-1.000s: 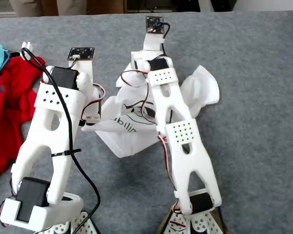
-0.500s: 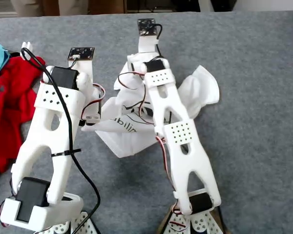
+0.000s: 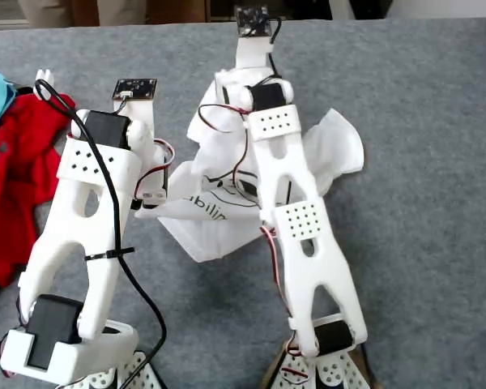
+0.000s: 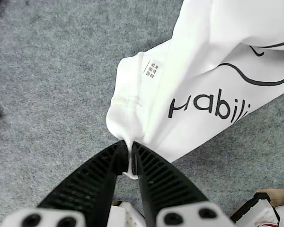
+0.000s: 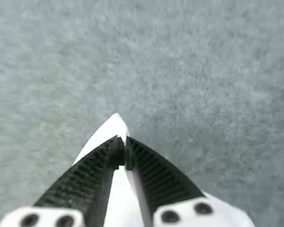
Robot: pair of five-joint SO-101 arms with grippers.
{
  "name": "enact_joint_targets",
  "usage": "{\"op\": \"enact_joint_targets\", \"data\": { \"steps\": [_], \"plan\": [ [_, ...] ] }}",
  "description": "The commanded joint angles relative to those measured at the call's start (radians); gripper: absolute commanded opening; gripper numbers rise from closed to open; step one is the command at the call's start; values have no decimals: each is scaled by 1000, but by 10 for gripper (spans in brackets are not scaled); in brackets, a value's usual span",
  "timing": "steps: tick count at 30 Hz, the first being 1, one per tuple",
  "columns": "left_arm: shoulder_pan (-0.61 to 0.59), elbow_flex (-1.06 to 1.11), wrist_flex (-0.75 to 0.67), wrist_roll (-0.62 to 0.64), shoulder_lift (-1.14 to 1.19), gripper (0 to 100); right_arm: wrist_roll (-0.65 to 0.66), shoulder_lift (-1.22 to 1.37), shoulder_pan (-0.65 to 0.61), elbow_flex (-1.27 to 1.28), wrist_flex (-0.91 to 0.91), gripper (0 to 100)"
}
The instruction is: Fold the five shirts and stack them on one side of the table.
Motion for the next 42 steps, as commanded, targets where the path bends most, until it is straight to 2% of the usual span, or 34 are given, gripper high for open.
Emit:
{"op": "enact_joint_targets", "data": {
  "steps": [1, 11, 18, 30, 33, 36, 38, 42],
  "plan": [
    [0, 0, 11, 5, -31, 19, -8, -116, 28, -53, 83, 6],
    [0, -8, 11, 8, -31, 19, -18, -318, 99, -45, 545, 6],
    [0, -9, 11, 8, -31, 19, -18, -443, 166, 111, 554, 6],
    [0, -8, 11, 6, -31, 19, -17, -803, 58, 909, 545, 6],
    [0, -6, 11, 5, -31, 19, -14, -811, 54, 967, 537, 8],
    [0, -5, 11, 3, -31, 19, 48, -816, 59, 969, 542, 11],
    [2, -6, 11, 3, -30, 19, 69, -817, 61, 967, 545, 49],
    [3, -6, 11, 2, -30, 19, 121, -835, 56, 957, 548, 208]
  ]
}}
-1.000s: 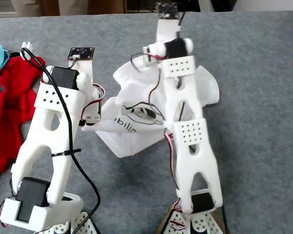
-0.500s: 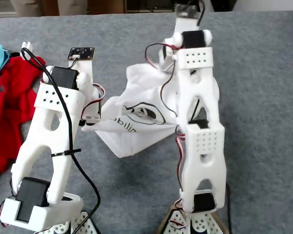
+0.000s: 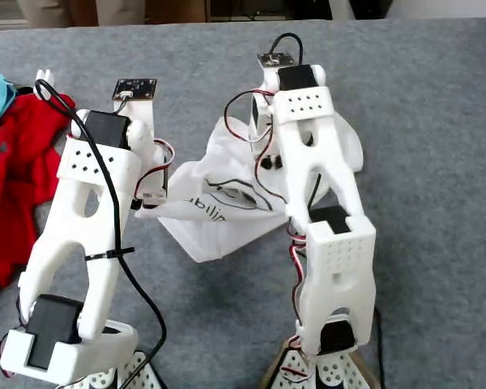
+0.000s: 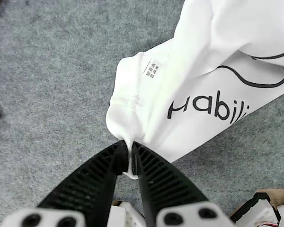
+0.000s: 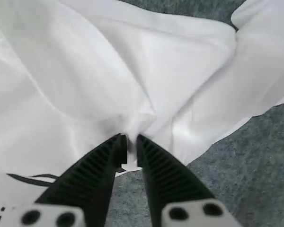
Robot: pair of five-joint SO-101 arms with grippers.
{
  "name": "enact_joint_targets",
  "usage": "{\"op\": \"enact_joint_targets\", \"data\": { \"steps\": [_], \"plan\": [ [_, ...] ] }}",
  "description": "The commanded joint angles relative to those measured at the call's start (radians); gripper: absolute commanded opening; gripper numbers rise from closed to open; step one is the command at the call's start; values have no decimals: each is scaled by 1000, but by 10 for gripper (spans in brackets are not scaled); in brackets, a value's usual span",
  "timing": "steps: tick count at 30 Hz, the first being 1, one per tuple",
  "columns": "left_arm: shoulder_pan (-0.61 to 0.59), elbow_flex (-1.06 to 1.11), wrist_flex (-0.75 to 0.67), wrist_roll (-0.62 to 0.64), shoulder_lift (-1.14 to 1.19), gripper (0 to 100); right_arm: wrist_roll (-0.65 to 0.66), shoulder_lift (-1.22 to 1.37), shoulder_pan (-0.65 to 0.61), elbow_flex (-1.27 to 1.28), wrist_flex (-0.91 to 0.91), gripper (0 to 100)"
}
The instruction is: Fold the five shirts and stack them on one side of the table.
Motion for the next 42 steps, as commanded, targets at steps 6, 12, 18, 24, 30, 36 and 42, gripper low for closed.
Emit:
{"op": "enact_joint_targets", "data": {
  "steps": [6, 12, 18, 24, 30, 36, 42],
  "plan": [
    [6, -6, 11, -15, -30, 19, 54, -240, -51, -65, 9, 314],
    [6, -8, 11, -20, -30, 19, 48, -228, -68, -104, -100, 314],
    [6, -2, 11, -20, -30, 19, 6, -113, -22, -107, -468, 314],
    [2, 0, 11, -20, -30, 19, -83, 65, -5, -107, -658, 314],
    [0, 2, 11, -20, -30, 19, -210, 156, 15, -177, -520, 314],
    [0, 2, 11, -20, -30, 19, -242, 223, -4, -298, -293, 314],
    [0, 2, 11, -20, -30, 19, -242, 278, -27, -444, -193, 314]
  ]
}}
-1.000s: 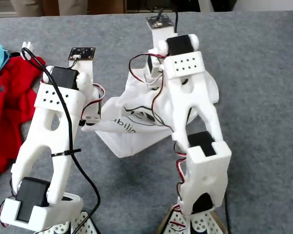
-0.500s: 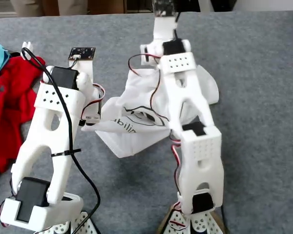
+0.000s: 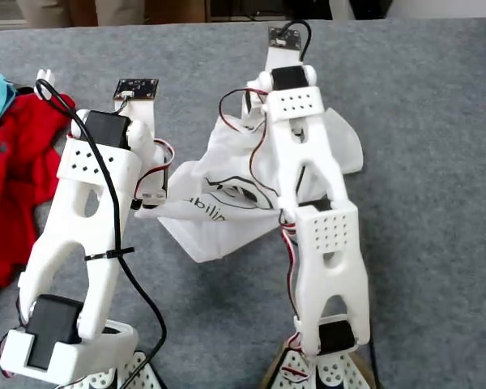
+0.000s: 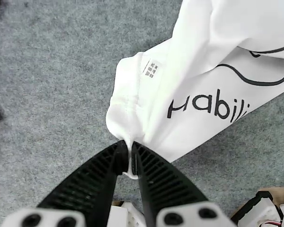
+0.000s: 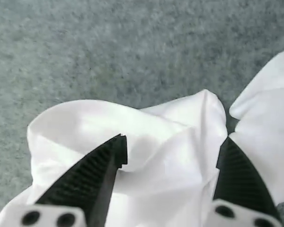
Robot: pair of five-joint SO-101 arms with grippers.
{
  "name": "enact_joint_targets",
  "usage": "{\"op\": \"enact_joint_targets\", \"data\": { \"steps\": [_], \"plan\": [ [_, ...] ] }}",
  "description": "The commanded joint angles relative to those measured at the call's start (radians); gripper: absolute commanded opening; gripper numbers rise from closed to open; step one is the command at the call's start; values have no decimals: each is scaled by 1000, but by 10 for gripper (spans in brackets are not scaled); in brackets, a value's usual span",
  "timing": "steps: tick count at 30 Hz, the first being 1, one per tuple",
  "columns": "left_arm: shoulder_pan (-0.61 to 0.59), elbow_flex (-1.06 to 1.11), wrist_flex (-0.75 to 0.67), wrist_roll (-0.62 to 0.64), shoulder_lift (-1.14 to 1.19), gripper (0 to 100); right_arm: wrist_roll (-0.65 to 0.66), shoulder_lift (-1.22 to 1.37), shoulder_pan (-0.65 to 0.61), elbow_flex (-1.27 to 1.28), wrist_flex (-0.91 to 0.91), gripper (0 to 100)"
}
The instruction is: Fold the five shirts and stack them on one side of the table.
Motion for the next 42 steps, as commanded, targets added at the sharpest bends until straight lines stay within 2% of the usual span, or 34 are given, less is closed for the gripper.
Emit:
{"op": "enact_joint_targets", "data": {
  "steps": [1, 5, 14, 18, 24, 29, 37, 42],
  "plan": [
    [0, 2, 11, -5, -30, 19, -6, 16, -30, -122, 43, 314],
    [0, 2, 11, -5, -30, 19, -5, 42, -68, -196, 86, 285],
    [-2, 2, 11, -5, -30, 19, 48, 97, -91, -255, 68, 6],
    [-2, 2, 11, -5, -30, 19, 49, 88, -94, -283, 97, 9],
    [-2, 2, 11, -5, -30, 19, 51, 61, -140, -429, 244, 10],
    [-11, 2, 11, -25, -30, 19, 106, 56, -147, -358, 242, 9],
    [-133, -2, 11, -101, -30, 19, 135, 38, -142, -280, 245, 9],
    [-152, 0, 11, -101, -30, 19, 163, -71, -156, -108, 245, 9]
  ]
}}
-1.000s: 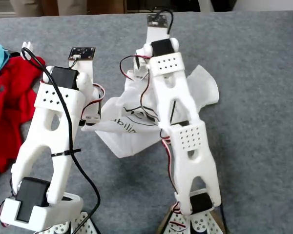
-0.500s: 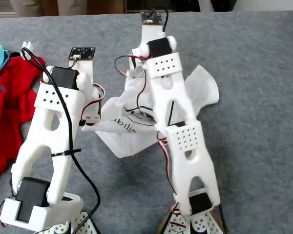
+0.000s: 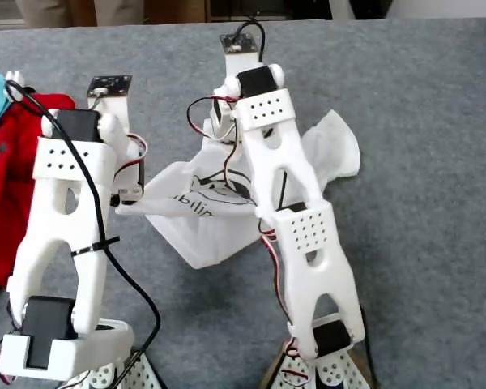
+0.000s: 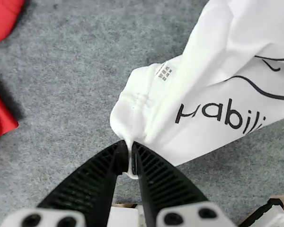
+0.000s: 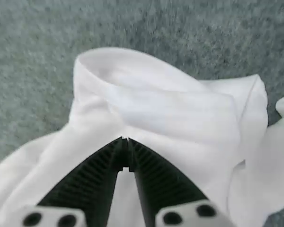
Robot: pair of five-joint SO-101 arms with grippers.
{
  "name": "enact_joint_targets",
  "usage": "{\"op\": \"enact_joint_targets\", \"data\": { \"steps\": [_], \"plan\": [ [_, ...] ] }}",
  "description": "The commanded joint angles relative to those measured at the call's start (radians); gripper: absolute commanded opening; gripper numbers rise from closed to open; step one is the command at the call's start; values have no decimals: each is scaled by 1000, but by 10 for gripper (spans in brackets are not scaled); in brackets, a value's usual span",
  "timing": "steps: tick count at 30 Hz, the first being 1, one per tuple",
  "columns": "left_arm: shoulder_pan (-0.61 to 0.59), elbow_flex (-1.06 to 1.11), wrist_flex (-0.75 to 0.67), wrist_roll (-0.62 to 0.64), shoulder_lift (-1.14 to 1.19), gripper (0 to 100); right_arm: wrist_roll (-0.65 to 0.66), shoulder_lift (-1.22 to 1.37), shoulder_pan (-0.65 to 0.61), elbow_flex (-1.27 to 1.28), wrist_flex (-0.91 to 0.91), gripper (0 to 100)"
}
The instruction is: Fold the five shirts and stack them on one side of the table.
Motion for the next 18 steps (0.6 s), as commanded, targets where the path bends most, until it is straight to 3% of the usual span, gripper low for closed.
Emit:
{"op": "enact_joint_targets", "data": {
  "steps": [1, 6, 13, 18],
  "plan": [
    [-9, 0, 11, -9, -30, 19, 17, -166, -25, 128, 21, 9],
    [-9, 0, 11, -9, -30, 19, 44, -344, -7, 255, 6, 12],
    [-8, 0, 11, -9, -30, 19, 46, -328, 127, 262, -302, 23],
    [-8, 0, 11, -9, -30, 19, 38, -202, 130, 225, -264, 217]
  ]
}}
